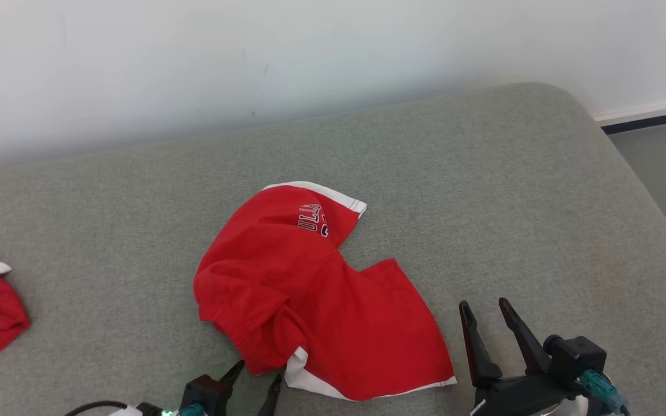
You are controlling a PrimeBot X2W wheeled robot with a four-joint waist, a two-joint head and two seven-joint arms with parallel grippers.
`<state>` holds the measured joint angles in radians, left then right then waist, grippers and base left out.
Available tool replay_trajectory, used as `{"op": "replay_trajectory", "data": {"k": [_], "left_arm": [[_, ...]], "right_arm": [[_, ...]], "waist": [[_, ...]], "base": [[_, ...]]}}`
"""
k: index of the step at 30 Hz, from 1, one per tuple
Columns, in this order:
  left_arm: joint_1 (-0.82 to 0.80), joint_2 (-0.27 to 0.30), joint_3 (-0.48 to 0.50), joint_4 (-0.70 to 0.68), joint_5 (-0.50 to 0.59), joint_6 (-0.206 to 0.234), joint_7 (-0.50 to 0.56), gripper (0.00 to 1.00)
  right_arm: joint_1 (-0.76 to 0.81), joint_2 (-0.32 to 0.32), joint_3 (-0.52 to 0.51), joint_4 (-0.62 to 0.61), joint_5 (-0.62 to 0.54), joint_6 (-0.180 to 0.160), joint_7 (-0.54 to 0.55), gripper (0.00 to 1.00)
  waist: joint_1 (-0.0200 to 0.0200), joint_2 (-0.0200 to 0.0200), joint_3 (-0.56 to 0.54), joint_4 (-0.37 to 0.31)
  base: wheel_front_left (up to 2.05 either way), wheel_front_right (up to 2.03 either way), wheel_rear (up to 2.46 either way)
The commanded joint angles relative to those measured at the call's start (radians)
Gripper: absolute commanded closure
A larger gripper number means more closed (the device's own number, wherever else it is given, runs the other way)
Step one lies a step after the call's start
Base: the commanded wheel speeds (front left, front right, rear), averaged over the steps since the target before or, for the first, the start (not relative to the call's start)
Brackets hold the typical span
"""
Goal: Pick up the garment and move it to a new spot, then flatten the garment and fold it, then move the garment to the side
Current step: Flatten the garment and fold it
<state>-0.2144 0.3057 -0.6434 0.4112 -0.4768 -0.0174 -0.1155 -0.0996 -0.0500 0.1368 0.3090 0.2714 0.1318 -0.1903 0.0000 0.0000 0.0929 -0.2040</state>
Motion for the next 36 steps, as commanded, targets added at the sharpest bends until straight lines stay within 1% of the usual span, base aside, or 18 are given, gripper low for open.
{"op": "replay_trajectory", "data": {"k": [1, 2, 3, 4, 7, 10, 12, 15, 18, 20, 23, 25, 26, 29, 33, 36], "left_arm": [[-0.018, -0.008, -0.002, 0.019, 0.006, -0.005, -0.013, 0.00], [-0.022, -0.012, -0.006, 0.031, 0.004, -0.010, -0.016, 0.12], [-0.029, -0.014, -0.014, 0.042, 0.009, -0.019, -0.022, 0.55], [-0.036, -0.017, -0.013, 0.049, 0.009, -0.024, -0.032, 1.00], [-0.039, -0.022, -0.022, 0.075, 0.012, -0.030, -0.043, 1.00], [-0.040, -0.021, -0.019, 0.077, 0.010, -0.026, -0.060, 1.00], [-0.026, 0.002, -0.007, 0.055, 0.000, -0.018, -0.060, 1.00], [0.002, 0.047, 0.005, 0.000, -0.011, -0.009, -0.030, 1.00], [0.031, 0.121, 0.002, -0.077, -0.007, -0.010, 0.037, 1.00], [0.049, 0.166, 0.007, -0.135, -0.003, 0.004, 0.081, 1.00], [0.076, 0.214, 0.016, -0.213, -0.013, 0.020, 0.135, 1.00], [0.090, 0.235, 0.018, -0.247, -0.018, 0.030, 0.161, 1.00], [0.095, 0.237, 0.018, -0.261, -0.020, 0.036, 0.169, 1.00], [0.107, 0.227, 0.013, -0.284, -0.040, 0.035, 0.184, 1.00], [0.112, 0.213, 0.008, -0.267, -0.050, 0.021, 0.166, 1.00], [0.108, 0.209, 0.005, -0.256, -0.046, 0.021, 0.156, 1.00]], "right_arm": [[0.009, -0.001, 0.003, -0.001, -0.003, -0.002, 0.001, 0.00], [0.011, -0.001, 0.002, 0.000, -0.003, -0.002, 0.002, 0.00], [0.012, -0.001, 0.000, 0.000, -0.003, -0.002, 0.002, 0.00], [0.014, 0.000, -0.001, 0.001, -0.004, -0.002, 0.002, 0.00], [0.020, -0.001, -0.011, 0.002, -0.007, -0.002, 0.001, 0.00], [0.026, 0.000, -0.023, 0.004, -0.008, -0.002, -0.001, 0.00], [0.043, 0.000, -0.026, 0.004, -0.007, -0.002, 0.000, 0.00], [0.048, -0.001, -0.032, 0.001, -0.002, -0.002, 0.002, 0.00], [0.057, 0.000, -0.036, 0.003, 0.002, -0.002, 0.000, 0.00], [0.059, -0.001, -0.037, 0.005, 0.005, -0.002, 0.000, 0.00], [0.057, -0.001, -0.042, 0.006, 0.006, -0.002, -0.002, 0.00], [0.050, 0.000, -0.041, 0.008, 0.005, -0.002, -0.003, 0.00], [0.046, -0.001, -0.041, 0.010, 0.005, -0.002, -0.003, 0.00], [0.041, -0.001, -0.040, 0.015, 0.004, -0.002, -0.003, 0.00], [0.034, -0.001, -0.039, 0.021, 0.003, -0.002, -0.005, 0.00], [0.033, 0.000, -0.039, 0.024, 0.002, -0.002, -0.005, 0.00]], "waist": [[0.0000, 0.0000, -0.003, -0.010], [0.0000, 0.0000, -0.005, -0.013], [0.0000, 0.0000, -0.005, -0.015], [0.0000, 0.0000, -0.006, -0.017], [0.0000, 0.0000, -0.012, -0.013], [0.0000, 0.0000, -0.019, 0.009], [0.0000, 0.0000, -0.030, 0.039], [0.0000, 0.0000, -0.037, 0.074], [0.0000, 0.0000, -0.039, 0.108], [0.0000, 0.0000, -0.038, 0.126], [0.0000, 0.0000, -0.032, 0.146], [0.0000, 0.0000, -0.027, 0.152], [0.0000, 0.0000, -0.025, 0.153], [0.0000, 0.0000, -0.020, 0.155], [0.0000, 0.0000, -0.021, 0.151], [0.0000, 0.0000, -0.024, 0.149]], "base": [[0.00, 0.00, 0.00], [0.00, 0.00, 0.00], [0.00, 0.00, 0.00], [0.00, 0.00, 0.00], [0.00, 0.00, 0.00], [0.00, 0.00, 0.00], [0.00, 0.00, 0.00], [0.00, 0.00, 0.00], [0.00, 0.00, 0.00], [0.00, 0.00, 0.00], [0.00, 0.00, 0.00], [0.00, 0.00, 0.00], [0.00, 0.00, 0.00], [0.00, 0.00, 0.00], [0.00, 0.00, 0.00], [0.00, 0.00, 0.00]]}}
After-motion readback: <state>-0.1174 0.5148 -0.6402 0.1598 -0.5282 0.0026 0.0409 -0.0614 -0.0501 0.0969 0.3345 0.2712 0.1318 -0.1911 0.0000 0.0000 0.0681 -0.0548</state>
